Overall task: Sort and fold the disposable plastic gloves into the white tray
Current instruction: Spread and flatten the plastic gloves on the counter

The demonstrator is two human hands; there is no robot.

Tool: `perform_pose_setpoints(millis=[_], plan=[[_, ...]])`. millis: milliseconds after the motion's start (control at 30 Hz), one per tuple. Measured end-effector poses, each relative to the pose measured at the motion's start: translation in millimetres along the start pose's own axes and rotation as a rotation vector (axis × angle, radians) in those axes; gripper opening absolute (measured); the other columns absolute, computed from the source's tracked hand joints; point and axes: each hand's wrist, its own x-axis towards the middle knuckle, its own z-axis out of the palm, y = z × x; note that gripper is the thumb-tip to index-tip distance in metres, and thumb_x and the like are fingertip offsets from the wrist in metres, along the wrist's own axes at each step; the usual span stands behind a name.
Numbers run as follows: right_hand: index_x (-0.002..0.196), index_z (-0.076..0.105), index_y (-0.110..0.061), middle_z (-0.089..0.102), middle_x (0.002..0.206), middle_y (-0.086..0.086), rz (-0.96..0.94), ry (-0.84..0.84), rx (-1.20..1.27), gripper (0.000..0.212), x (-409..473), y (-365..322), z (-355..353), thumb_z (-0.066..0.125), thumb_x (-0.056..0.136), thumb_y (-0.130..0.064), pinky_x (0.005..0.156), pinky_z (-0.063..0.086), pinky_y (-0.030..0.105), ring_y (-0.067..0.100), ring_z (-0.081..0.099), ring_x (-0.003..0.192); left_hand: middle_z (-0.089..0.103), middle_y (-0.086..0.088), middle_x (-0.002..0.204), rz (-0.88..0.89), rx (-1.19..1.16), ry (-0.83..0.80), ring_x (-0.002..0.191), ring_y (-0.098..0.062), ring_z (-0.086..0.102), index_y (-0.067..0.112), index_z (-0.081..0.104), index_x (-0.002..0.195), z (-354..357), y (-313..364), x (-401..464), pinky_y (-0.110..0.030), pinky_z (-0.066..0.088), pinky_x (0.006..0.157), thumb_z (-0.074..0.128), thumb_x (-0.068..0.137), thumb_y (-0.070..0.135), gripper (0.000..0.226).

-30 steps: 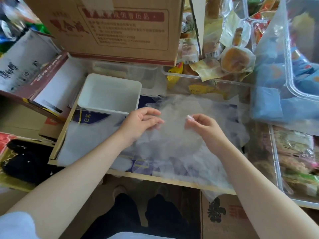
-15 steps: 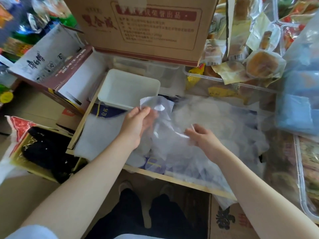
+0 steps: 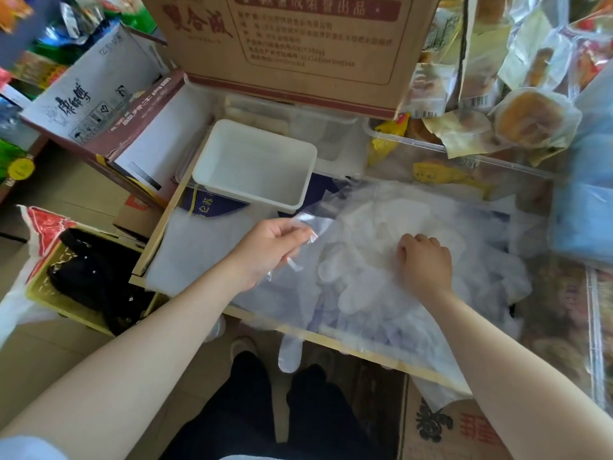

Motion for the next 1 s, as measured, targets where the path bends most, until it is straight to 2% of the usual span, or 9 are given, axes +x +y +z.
perform_pose_setpoints(millis=[167, 267, 400, 533, 633, 733, 867, 933, 1000], plan=[[0.087, 0.069, -0.005, 0.064, 0.088, 0.013, 0.083, 0.285, 0.484, 0.013, 7.8, -0.9, -28.8, 0.058, 0.088, -0.011, 0.068, 0.041, 0.036, 0.035, 0.056, 0.084, 0.062, 0.011, 0.065, 0.081, 0.109, -0.232, 0.062, -0.003, 0.053, 0.021, 0.075, 0.081, 2.7, 12.2, -6.6, -0.015, 0.041, 0.06, 0.067, 0.083, 0.013, 0.011], [0.082, 0.066, -0.007, 0.062, 0.086, 0.01, -0.127, 0.537, 0.486, 0.008, 0.7, -6.3, -58.6, 0.062, 0.086, -0.012, 0.071, 0.029, 0.029, 0.029, 0.051, 0.085, 0.061, 0.019, 0.094, 0.208, 0.213, -0.34, 0.095, -0.003, 0.057, 0.03, 0.076, 0.076, 6.5, 21.0, -6.8, -0.021, 0.043, 0.089, 0.073, 0.077, 0.02, 0.01], [0.079, 0.067, -0.011, 0.061, 0.086, 0.006, -0.467, 0.655, 0.359, 0.016, -16.8, -11.7, -80.9, 0.058, 0.088, -0.02, 0.075, 0.019, 0.023, 0.02, 0.042, 0.088, 0.027, 0.019, 0.143, 0.52, 0.534, -0.07, 0.132, 0.0, 0.024, 0.027, 0.073, 0.075, 17.1, 34.0, 4.4, -0.018, 0.019, 0.107, 0.071, 0.08, 0.021, 0.008], [0.077, 0.068, -0.012, 0.063, 0.085, 0.005, -0.537, 0.707, 0.334, 0.022, -32.9, -7.2, -89.6, 0.054, 0.09, -0.022, 0.075, 0.022, 0.025, 0.019, 0.041, 0.082, 0.015, 0.02, 0.143, 0.551, 0.455, 0.012, 0.12, 0.03, 0.012, 0.015, 0.075, 0.081, 23.4, 51.5, 8.2, 0.007, 0.01, 0.094, 0.071, 0.081, 0.017, 0.005], [0.082, 0.062, -0.017, 0.061, 0.086, 0.004, -0.593, 0.771, 0.238, 0.016, -42.7, -4.8, -92.6, 0.05, 0.092, -0.02, 0.074, 0.031, 0.032, 0.02, 0.04, 0.077, 0.06, 0.017, 0.117, 0.301, 0.02, -0.192, 0.106, 0.013, 0.052, 0.026, 0.076, 0.073, 28.5, 61.8, 1.1, -0.006, 0.038, 0.087, 0.069, 0.074, 0.019, 0.01], [0.087, 0.05, -0.023, 0.059, 0.096, 0.004, -0.609, 0.711, 0.293, 0.01, -52.2, -8.8, -92.4, 0.047, 0.093, -0.03, 0.08, 0.031, 0.031, 0.022, 0.044, 0.092, 0.073, 0.014, 0.08, 0.298, -0.057, -0.13, 0.083, 0.003, 0.064, 0.022, 0.075, 0.077, 35.6, 59.0, -1.0, -0.011, 0.046, 0.079, 0.066, 0.078, 0.015, 0.012], [0.113, 0.048, -0.02, 0.039, 0.131, 0.003, -0.131, 0.646, 0.896, 0.044, -56.6, -8.8, -112.5, 0.058, 0.079, -0.046, 0.102, 0.025, 0.027, 0.017, 0.035, 0.123, 0.074, 0.01, 0.082, 0.324, -0.051, -0.087, 0.084, -0.001, 0.066, 0.014, 0.073, 0.083, 35.9, 65.8, -2.4, -0.012, 0.047, 0.079, 0.062, 0.084, 0.014, 0.01], [0.135, 0.037, -0.018, 0.033, 0.143, 0.002, 0.067, 0.415, 1.18, 0.067, -47.2, -0.8, -127.7, 0.066, 0.079, -0.044, 0.107, 0.03, 0.028, 0.012, 0.034, 0.13, 0.074, 0.005, 0.087, 0.321, -0.063, -0.137, 0.089, -0.009, 0.067, 0.019, 0.076, 0.078, 31.7, 68.5, -1.7, -0.024, 0.049, 0.089, 0.064, 0.079, 0.023, 0.013], [0.129, 0.051, -0.019, 0.053, 0.13, 0.003, 0.124, 0.124, 1.344, 0.058, -38.2, 4.2, -135.9, 0.07, 0.079, -0.04, 0.097, 0.041, 0.033, 0.016, 0.051, 0.115, 0.074, 0.002, 0.088, 0.328, -0.079, -0.143, 0.091, -0.015, 0.067, 0.022, 0.077, 0.075, 28.0, 70.6, -0.9, -0.037, 0.048, 0.096, 0.064, 0.074, 0.028, 0.014]])
